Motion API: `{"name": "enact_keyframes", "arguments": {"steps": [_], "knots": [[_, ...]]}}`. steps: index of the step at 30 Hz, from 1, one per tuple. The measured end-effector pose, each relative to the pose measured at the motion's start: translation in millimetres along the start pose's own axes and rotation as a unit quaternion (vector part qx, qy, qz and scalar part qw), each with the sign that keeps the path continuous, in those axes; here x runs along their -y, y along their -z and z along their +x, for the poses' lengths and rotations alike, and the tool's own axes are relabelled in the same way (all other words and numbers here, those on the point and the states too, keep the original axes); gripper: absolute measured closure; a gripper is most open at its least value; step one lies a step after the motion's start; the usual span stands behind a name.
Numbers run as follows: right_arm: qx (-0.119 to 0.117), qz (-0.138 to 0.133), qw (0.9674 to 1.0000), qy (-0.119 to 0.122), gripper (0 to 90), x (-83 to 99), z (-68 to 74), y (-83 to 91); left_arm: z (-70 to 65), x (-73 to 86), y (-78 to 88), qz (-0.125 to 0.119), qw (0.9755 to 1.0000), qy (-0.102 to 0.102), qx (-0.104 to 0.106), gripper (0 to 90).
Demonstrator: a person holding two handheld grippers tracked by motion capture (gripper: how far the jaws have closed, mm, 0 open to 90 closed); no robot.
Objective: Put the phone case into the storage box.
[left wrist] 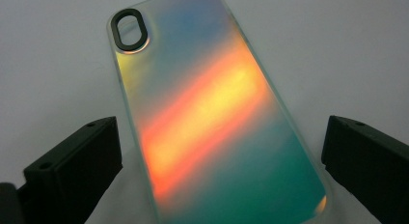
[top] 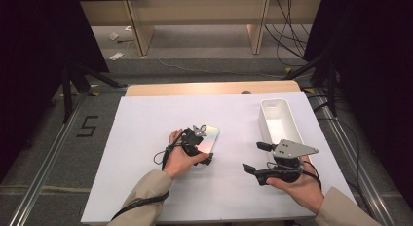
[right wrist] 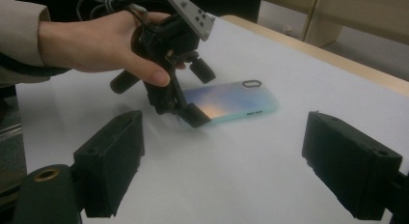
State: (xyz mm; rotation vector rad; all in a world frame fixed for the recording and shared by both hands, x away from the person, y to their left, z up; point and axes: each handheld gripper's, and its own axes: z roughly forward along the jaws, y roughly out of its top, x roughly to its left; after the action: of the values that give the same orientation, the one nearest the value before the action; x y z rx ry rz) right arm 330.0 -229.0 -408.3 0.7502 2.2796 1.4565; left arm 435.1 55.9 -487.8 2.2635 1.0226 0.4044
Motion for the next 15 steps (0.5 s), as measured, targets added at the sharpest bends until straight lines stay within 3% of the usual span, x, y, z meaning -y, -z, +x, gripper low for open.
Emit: {"name": "enact_keyframes", "arguments": {"steps": [15], "knots": [[0.0, 0.0, 1.0, 0.0, 15.9, 0.0, 0.0, -0.1, 0.8, -0.7, -4.3, 0.011, 0.9999, 0.008, -0.004, 1.3]]}}
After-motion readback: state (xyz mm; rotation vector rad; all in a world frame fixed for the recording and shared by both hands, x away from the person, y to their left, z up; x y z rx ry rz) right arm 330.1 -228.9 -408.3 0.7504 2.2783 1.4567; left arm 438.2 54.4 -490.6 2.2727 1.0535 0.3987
